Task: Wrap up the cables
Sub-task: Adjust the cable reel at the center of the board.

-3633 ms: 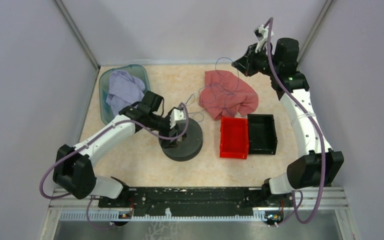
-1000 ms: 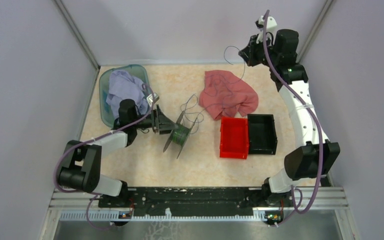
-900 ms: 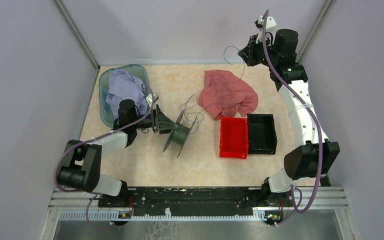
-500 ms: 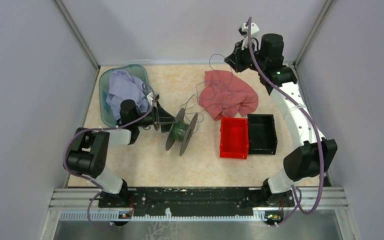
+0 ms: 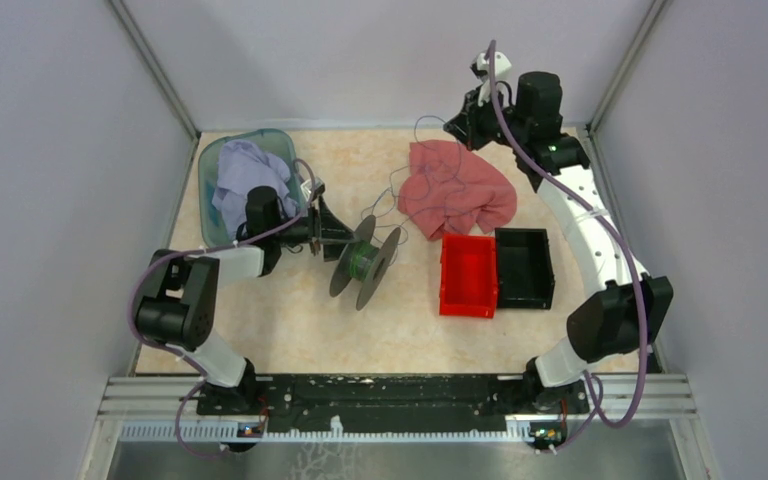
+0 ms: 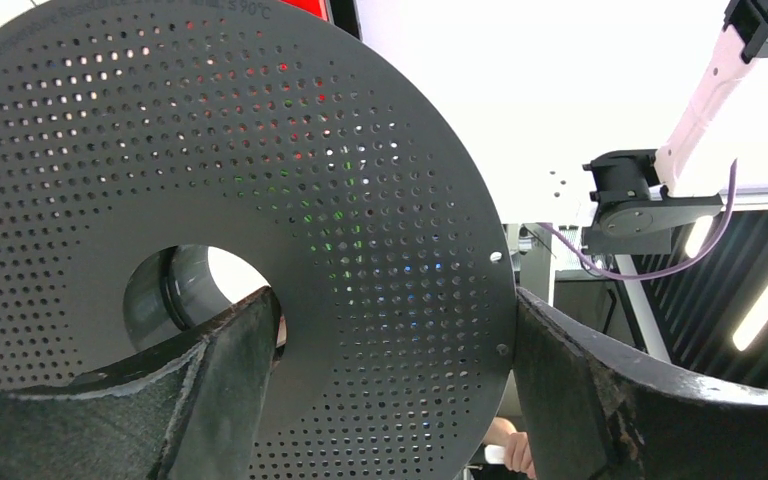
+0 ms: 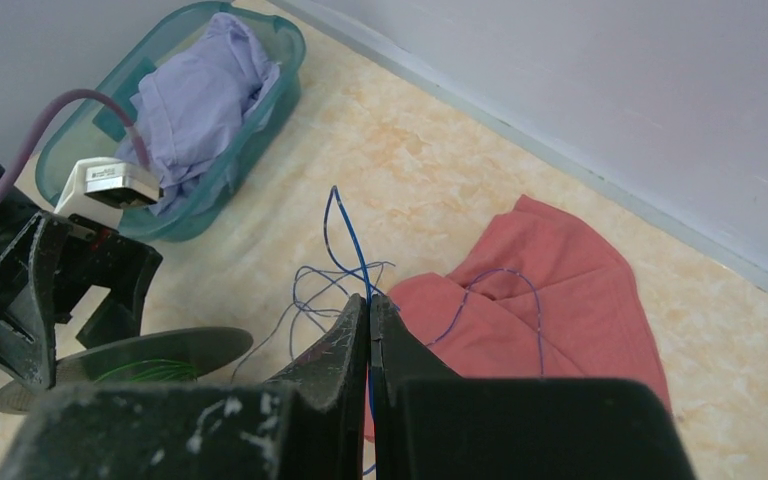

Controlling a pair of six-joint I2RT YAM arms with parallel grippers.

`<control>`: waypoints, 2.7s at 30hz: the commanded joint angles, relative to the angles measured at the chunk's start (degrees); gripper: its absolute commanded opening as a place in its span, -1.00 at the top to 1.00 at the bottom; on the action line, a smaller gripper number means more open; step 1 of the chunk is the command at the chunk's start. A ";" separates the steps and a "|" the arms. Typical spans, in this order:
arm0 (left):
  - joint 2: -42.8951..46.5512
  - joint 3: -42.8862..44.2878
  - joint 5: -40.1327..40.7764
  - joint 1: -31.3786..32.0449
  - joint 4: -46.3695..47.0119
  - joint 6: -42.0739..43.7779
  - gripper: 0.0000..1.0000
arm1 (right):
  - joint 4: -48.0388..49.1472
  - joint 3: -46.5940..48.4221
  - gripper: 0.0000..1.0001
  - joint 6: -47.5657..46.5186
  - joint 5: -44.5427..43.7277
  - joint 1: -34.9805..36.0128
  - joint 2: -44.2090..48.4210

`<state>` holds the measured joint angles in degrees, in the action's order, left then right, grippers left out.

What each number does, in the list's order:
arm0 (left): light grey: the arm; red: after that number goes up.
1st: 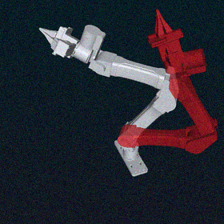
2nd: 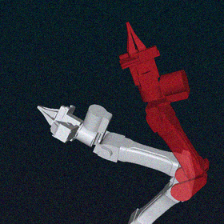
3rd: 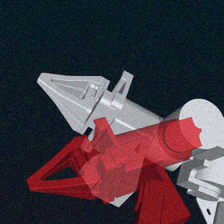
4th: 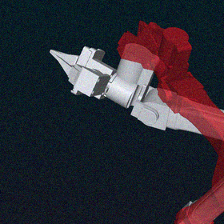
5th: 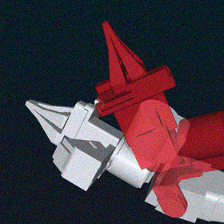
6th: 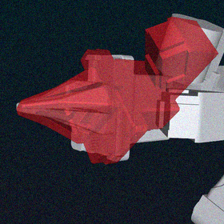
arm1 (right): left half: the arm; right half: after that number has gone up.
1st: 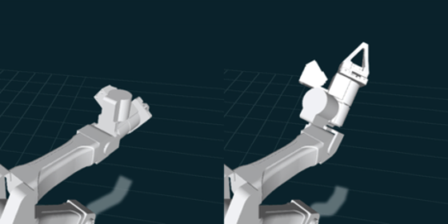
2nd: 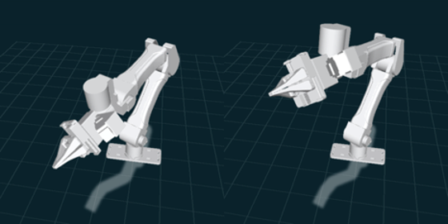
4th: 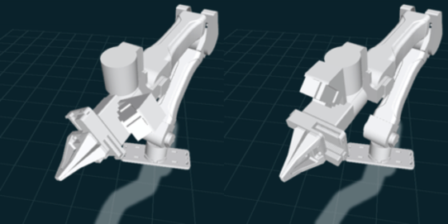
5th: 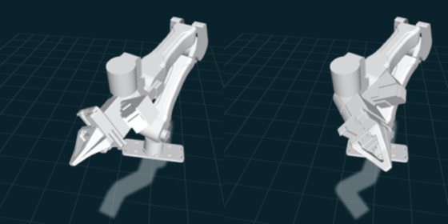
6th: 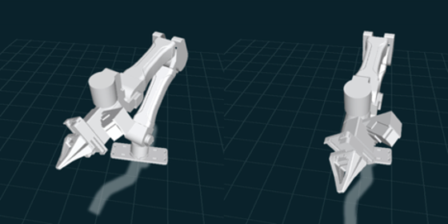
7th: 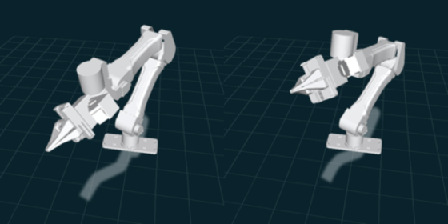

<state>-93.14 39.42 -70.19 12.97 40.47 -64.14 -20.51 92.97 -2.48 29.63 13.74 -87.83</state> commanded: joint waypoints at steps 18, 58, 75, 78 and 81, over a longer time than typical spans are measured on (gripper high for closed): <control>1.02 5.20 -2.32 -1.25 -17.02 15.79 -1.00 | 2.95 -1.26 1.00 -1.15 15.47 2.34 1.27; 14.02 12.53 14.16 -1.26 -59.85 66.03 -1.00 | 35.50 -25.07 1.00 25.95 29.24 11.22 -4.09; 15.99 12.22 16.33 -0.87 -61.47 66.93 -0.92 | 36.24 -25.93 1.00 26.28 29.18 11.85 -4.82; 16.23 12.55 16.40 -0.76 -60.97 65.99 -0.93 | 37.94 -26.49 1.00 27.23 29.08 12.57 -4.85; 16.77 13.27 16.96 -0.59 -60.66 65.19 -0.93 | 41.22 -27.67 1.00 29.21 29.17 12.91 -4.88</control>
<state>-78.17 50.76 -54.83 11.92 -21.47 1.69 13.78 66.02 24.71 58.30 25.50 -92.49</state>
